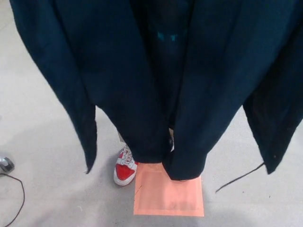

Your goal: A person hands a coat to the robot and the robot grabs it with both hands and holds it while the person wears the coat.

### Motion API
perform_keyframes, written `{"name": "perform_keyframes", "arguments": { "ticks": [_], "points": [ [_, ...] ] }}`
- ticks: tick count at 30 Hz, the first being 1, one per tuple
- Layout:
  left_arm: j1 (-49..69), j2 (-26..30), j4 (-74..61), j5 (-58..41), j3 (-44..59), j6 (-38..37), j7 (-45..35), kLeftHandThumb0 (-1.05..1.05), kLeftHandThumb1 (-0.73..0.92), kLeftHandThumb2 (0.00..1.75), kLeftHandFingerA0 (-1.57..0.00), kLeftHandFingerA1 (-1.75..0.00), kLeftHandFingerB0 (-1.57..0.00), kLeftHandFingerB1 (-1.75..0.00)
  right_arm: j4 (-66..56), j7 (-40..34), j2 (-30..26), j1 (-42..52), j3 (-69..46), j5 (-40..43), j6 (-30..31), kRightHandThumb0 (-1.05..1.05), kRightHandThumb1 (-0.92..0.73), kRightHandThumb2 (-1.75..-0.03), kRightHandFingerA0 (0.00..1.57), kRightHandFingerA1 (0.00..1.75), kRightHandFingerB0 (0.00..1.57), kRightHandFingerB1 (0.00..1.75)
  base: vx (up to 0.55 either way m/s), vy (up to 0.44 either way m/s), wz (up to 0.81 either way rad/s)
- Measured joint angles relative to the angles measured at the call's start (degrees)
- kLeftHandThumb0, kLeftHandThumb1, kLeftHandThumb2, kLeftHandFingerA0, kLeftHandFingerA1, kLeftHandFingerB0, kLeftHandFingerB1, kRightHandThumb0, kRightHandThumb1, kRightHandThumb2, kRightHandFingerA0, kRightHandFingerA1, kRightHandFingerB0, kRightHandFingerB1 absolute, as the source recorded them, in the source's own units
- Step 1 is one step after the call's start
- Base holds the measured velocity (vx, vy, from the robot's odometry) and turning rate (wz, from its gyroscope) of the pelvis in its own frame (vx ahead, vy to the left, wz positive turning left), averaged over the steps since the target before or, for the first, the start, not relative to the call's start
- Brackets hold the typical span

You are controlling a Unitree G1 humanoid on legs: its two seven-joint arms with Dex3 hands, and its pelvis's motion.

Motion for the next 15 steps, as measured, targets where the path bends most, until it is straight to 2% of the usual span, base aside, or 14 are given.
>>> {"name": "perform_keyframes", "arguments": {
  "ticks": [1,2,5,6,7,9,12,13,15],
  "points": [
    [-0.6,0.01,0.41,0.18,-0.08,-0.12,0.33,-0.44,0.86,0.67,-1.02,-1.75,-0.7,-1.64,0.41,-0.29,0.01,-0.6,0.0,-0.11,-0.05,-0.46,-0.82,-0.64,0.98,1.75,0.68,1.69,0.0,0.0,0.0],
    [-0.82,0.01,0.58,0.24,-0.12,-0.16,0.44,-0.46,0.84,0.66,-1.04,-1.74,-0.79,-1.43,0.59,-0.38,0.02,-0.82,0.01,-0.14,-0.06,-0.49,-0.81,-0.65,0.96,1.75,0.7,1.64,0.0,0.0,0.0],
    [-5.24,0.03,3.47,1.2,-0.82,-0.95,2.73,-0.43,0.75,0.63,-1.09,-1.71,-0.83,-1.37,3.44,-2.67,0.03,-5.64,0.14,-0.91,-0.31,-0.45,-0.75,-0.63,0.97,1.75,0.72,1.62,0.0,0.0,0.0],
    [-5.72,0.03,3.79,1.3,-0.9,-1.03,2.96,-0.44,0.76,0.64,-1.06,-1.75,-0.72,-1.5,3.73,-2.94,0.03,-6.15,0.17,-1.01,-0.34,-0.48,-0.76,-0.64,0.99,1.74,0.78,1.62,0.0,0.0,0.0],
    [-7.36,0.05,4.66,1.57,-1.14,-1.21,3.76,-0.44,0.76,0.64,-1.06,-1.75,-0.72,-1.5,4.62,-3.73,0.03,-7.83,0.27,-1.35,-0.36,-0.48,-0.76,-0.64,0.99,1.74,0.78,1.62,0.0,0.0,0.0],
    [-9.23,0.07,5.79,2.05,-1.58,-1.38,4.74,-0.43,0.75,0.68,-1.07,-1.75,-0.64,-1.73,5.77,-4.67,0.02,-9.86,0.54,-1.83,-0.38,-0.48,-0.75,-0.64,1.0,1.74,0.75,1.63,0.0,0.0,0.0],
    [-12.98,0.17,7.97,3.28,-2.5,-1.86,6.55,-0.45,0.75,0.73,-1.06,-1.75,-0.64,-1.74,8.0,-6.47,0.01,-14.01,1.23,-2.73,-0.46,-0.48,-0.77,-0.64,0.98,1.75,0.71,1.61,0.0,0.0,0.0],
    [-13.82,0.21,8.37,3.5,-2.61,-1.92,6.9,-0.44,0.73,0.77,-1.07,-1.75,-0.69,-1.73,8.46,-6.87,0.0,-14.95,1.38,-2.93,-0.48,-0.49,-0.77,-0.64,0.96,1.75,0.68,1.62,0.0,0.0,0.0],
    [-15.67,0.3,9.25,3.85,-2.87,-2.06,7.71,-0.46,0.75,0.75,-1.07,-1.75,-0.69,-1.71,9.55,-7.78,-0.03,-17.1,1.72,-3.43,-0.52,-0.49,-0.79,-0.64,0.95,1.75,0.68,1.61,0.0,0.0,0.0]
  ]
}}
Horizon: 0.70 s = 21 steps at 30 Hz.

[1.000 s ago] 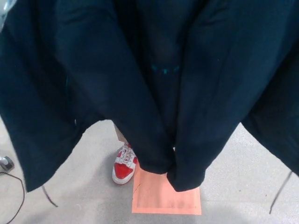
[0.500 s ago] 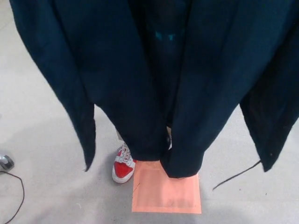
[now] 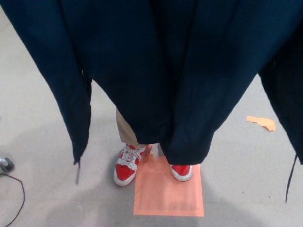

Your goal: A person hands a coat to the robot and the robot grabs it with both hands and holds it while the person wears the coat.

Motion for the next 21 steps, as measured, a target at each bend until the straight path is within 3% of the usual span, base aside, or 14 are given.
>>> {"name": "perform_keyframes", "arguments": {
  "ticks": [2,3,5,6,7,8,21],
  "points": [
    [-2.5,0.18,1.22,0.68,-0.35,-0.4,1.25,-0.46,0.76,0.73,-1.08,-1.75,-0.7,-1.7,1.23,-1.31,-0.09,-2.76,0.52,-0.8,-0.05,-0.49,-0.79,-0.65,0.96,1.75,0.68,1.62,0.0,0.0,0.0],
    [-3.78,0.29,1.73,1.07,-0.59,-0.52,1.82,-0.43,0.75,0.63,-1.02,-1.75,-0.69,-1.56,1.83,-1.92,-0.15,-4.11,0.78,-1.2,-0.09,-0.52,-0.8,-0.65,0.97,1.75,0.71,1.66,0.0,0.0,0.0],
    [-6.31,0.54,2.78,1.84,-1.2,-0.84,2.89,-0.43,0.75,0.63,-1.02,-1.75,-0.69,-1.56,3.01,-3.12,-0.37,-6.73,1.43,-1.91,-0.15,-0.52,-0.8,-0.65,0.97,1.75,0.71,1.66,0.0,0.0,0.0],
    [-6.95,0.6,2.99,2.01,-1.38,-0.91,3.12,-0.55,0.53,0.91,-1.33,-1.5,-0.89,-1.25,3.23,-3.43,-0.43,-7.38,1.62,-2.12,-0.17,-0.51,-0.78,-0.65,0.97,1.75,0.71,1.64,0.0,0.0,0.0],
    [-8.82,0.85,3.7,2.47,-2.02,-1.13,3.81,-0.55,0.53,0.91,-1.33,-1.5,-0.89,-1.25,3.95,-4.36,-0.64,-9.26,2.17,-2.71,-0.21,-0.51,-0.78,-0.65,0.97,1.75,0.71,1.64,0.0,0.0,0.0],
    [-9.93,1.02,4.07,2.82,-2.43,-1.13,4.22,-0.45,0.66,0.6,-0.94,-1.75,-0.74,-1.25,4.4,-4.84,-0.76,-10.38,2.45,-3.09,-0.23,-0.46,-0.43,-0.87,1.27,1.43,0.91,1.21,0.0,0.0,0.0],
    [-25.96,4.14,8.03,7.02,-5.31,-2.69,9.16,-0.45,0.66,0.6,-0.94,-1.75,-0.74,-1.25,7.88,-13.4,-2.61,-26.3,5.11,-7.09,-0.74,-0.46,-0.43,-0.87,1.27,1.43,0.91,1.21,0.0,0.0,0.0]
  ]
}}
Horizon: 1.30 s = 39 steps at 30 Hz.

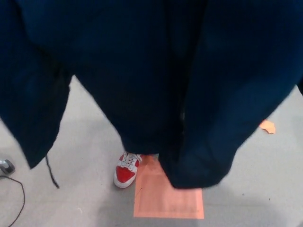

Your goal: A person hands a coat to the robot and the robot grabs it with both hands and holds it while the person wears the coat.

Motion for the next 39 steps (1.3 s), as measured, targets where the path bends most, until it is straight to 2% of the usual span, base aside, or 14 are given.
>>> {"name": "perform_keyframes", "arguments": {
  "ticks": [7,14,33,39],
  "points": [
    [-5.56,1.53,0.71,2.3,-0.28,-0.62,3.56,-0.45,0.66,0.6,-0.94,-1.75,-0.74,-1.25,0.91,-5.38,-1.42,-6.02,0.69,-1.86,-0.23,-0.46,-0.43,-0.87,1.27,1.43,0.91,1.21,0.0,0.0,0.0],
    [-6.9,2.12,1.38,4.22,-0.04,-1.35,6.2,-0.45,0.66,0.6,-0.94,-1.75,-0.74,-1.25,1.36,-9.09,-2.22,-7.28,0.93,-3.31,-0.38,-0.46,-0.43,-0.87,1.27,1.43,0.91,1.21,0.0,0.0,0.0],
    [-6.9,2.16,1.74,6.47,1.17,-2.14,7.56,-0.45,0.66,0.6,-0.94,-1.75,-0.74,-1.25,2.22,-11.03,-2.67,-7.28,0.44,-5.4,-0.8,-0.46,-0.43,-0.87,1.27,1.43,0.91,1.21,0.0,0.0,0.0],
    [-6.89,3.05,2.43,6.65,1.54,-2.14,7.59,-0.45,0.66,0.6,-0.94,-1.75,-0.74,-1.25,3.16,-11.03,-4.53,-7.22,-0.09,-5.6,-0.6,-0.46,-0.43,-0.87,1.27,1.43,0.91,1.21,0.0,0.0,0.0]
  ]
}}
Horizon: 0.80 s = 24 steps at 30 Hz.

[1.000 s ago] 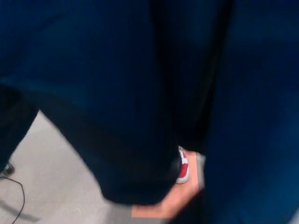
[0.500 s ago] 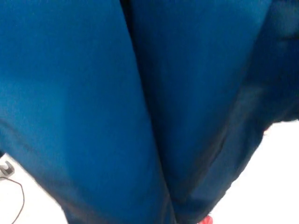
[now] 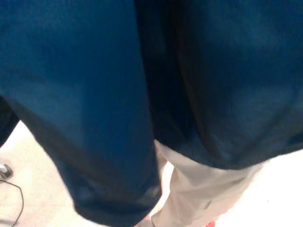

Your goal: A person hands a coat to the robot and the robot grabs it with both hands and holds it while the person wears the coat.

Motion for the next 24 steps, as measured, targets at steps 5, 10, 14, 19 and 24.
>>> {"name": "perform_keyframes", "arguments": {
  "ticks": [5,10,14,19,24],
  "points": [
    [0.15,0.41,0.18,0.37,0.27,0.0,0.02,-0.45,0.66,0.6,-0.94,-1.75,-0.74,-1.25,0.32,-0.01,-0.48,0.22,-0.23,-0.09,0.34,-0.46,-0.43,-0.87,1.27,1.43,0.91,1.21,0.0,0.0,0.0],
    [2.15,0.95,0.58,0.81,0.9,0.01,0.02,-0.45,0.66,0.6,-0.94,-1.75,-0.74,-1.25,0.38,-0.04,-0.68,2.27,-0.75,-0.05,0.91,-0.46,-0.43,-0.87,1.27,1.43,0.91,1.21,0.0,0.0,0.0],
    [2.48,0.96,0.65,1.02,1.17,0.01,0.02,-0.45,0.66,0.6,-0.94,-1.75,-0.74,-1.25,0.39,-0.04,-0.71,2.85,-0.9,-0.06,1.09,-0.46,-0.43,-0.87,1.27,1.43,0.91,1.21,0.0,0.0,0.0],
    [2.62,0.95,0.69,1.23,1.3,0.01,0.01,-0.45,0.66,0.6,-0.94,-1.75,-0.74,-1.25,0.35,-0.05,-0.63,2.86,-1.03,-0.07,1.11,-0.46,-0.43,-0.87,1.27,1.43,0.91,1.21,0.0,0.0,0.0],
    [2.67,1.04,0.76,1.43,1.43,0.01,0.02,-0.45,0.66,0.6,-0.94,-1.75,-0.74,-1.25,0.33,-0.2,-0.54,2.86,-1.19,-0.07,1.14,-0.46,-0.43,-0.87,1.27,1.43,0.91,1.21,0.0,0.0,0.0]
  ]
}}
